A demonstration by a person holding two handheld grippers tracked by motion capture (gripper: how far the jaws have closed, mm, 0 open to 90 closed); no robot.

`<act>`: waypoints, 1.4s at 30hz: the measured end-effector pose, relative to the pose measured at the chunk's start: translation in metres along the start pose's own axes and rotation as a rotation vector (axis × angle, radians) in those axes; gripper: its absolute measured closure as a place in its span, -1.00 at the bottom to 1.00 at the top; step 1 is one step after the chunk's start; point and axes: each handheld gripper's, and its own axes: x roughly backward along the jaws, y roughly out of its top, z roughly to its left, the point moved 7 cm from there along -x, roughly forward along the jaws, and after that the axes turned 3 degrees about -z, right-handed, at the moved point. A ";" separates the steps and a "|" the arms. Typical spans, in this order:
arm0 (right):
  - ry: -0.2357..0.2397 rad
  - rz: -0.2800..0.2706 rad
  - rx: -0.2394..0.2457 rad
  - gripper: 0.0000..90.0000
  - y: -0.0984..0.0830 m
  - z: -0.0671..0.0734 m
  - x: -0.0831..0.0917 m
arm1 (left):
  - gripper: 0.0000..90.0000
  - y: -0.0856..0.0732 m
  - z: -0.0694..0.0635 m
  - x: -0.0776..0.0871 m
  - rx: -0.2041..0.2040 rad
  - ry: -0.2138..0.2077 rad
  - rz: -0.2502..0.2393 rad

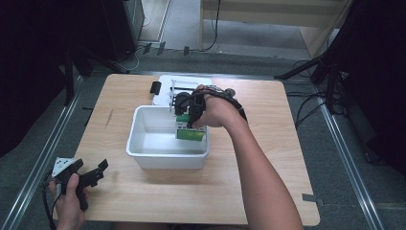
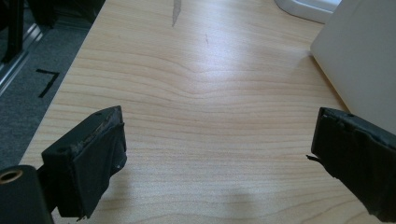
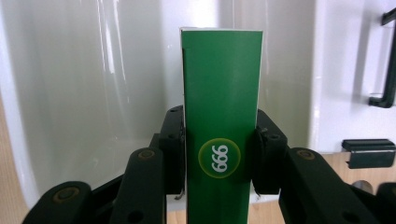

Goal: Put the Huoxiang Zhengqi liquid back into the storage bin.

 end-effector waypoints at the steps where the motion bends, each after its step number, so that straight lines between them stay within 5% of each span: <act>1: 0.002 0.002 -0.003 0.42 0.000 0.000 -0.002 | -0.91 0.000 0.000 0.000 -0.001 0.000 0.000; 12: 0.007 0.014 -0.008 0.39 -0.001 0.000 -0.017 | -0.91 0.000 0.000 0.000 -0.001 -0.002 0.002; 19: 0.000 -0.048 -0.038 0.34 0.005 -0.002 -0.014 | -0.91 0.000 0.000 0.000 0.000 -0.002 0.001; 42: -0.078 -0.229 -0.148 0.10 -0.011 -0.013 0.044 | -0.91 0.000 0.000 0.000 -0.003 -0.002 0.009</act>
